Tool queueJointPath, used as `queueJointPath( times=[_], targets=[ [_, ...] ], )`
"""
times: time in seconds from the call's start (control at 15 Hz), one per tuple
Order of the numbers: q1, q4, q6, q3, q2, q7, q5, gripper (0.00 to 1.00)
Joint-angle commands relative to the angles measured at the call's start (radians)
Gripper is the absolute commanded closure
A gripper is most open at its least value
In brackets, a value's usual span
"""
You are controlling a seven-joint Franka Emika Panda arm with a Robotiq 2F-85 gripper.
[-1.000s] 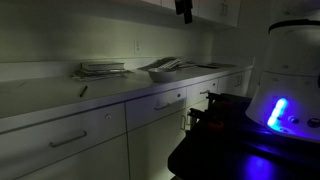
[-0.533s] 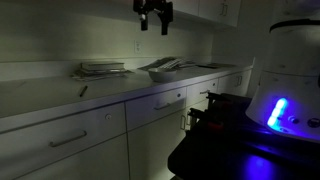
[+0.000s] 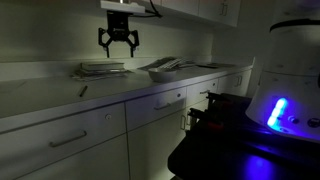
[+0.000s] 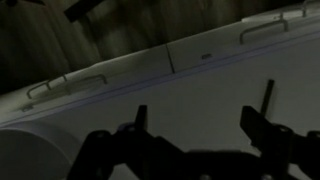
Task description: Pick up the pen from the counter and put it in the bowl
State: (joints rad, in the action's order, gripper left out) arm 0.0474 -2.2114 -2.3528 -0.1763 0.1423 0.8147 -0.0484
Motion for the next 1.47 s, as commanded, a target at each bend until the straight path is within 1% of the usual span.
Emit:
queueJointPath(
  times=[0.0,0.2,0.47,0.67,0.87,0.93,1.07,1.13,1.27,1.4],
  targets=[
    [0.098,0.241,0.075,0.068,0.218,0.148,-0.054,0.00],
    [0.164,0.416,0.064,0.107,0.373,0.150,-0.015,0.00],
    [0.222,0.609,0.096,0.153,0.518,0.154,0.007,0.00],
    [0.245,0.717,0.138,0.177,0.596,0.157,0.013,0.00],
    [0.254,0.800,0.176,0.186,0.668,0.156,0.022,0.00],
    [0.256,0.824,0.183,0.189,0.689,0.157,0.025,0.02],
    [0.259,0.867,0.190,0.195,0.728,0.154,0.026,0.08],
    [0.260,0.887,0.193,0.197,0.745,0.154,0.028,0.17],
    [0.258,0.921,0.200,0.198,0.773,0.152,0.033,0.24],
    [0.259,0.948,0.204,0.200,0.795,0.153,0.036,0.50]
  ],
)
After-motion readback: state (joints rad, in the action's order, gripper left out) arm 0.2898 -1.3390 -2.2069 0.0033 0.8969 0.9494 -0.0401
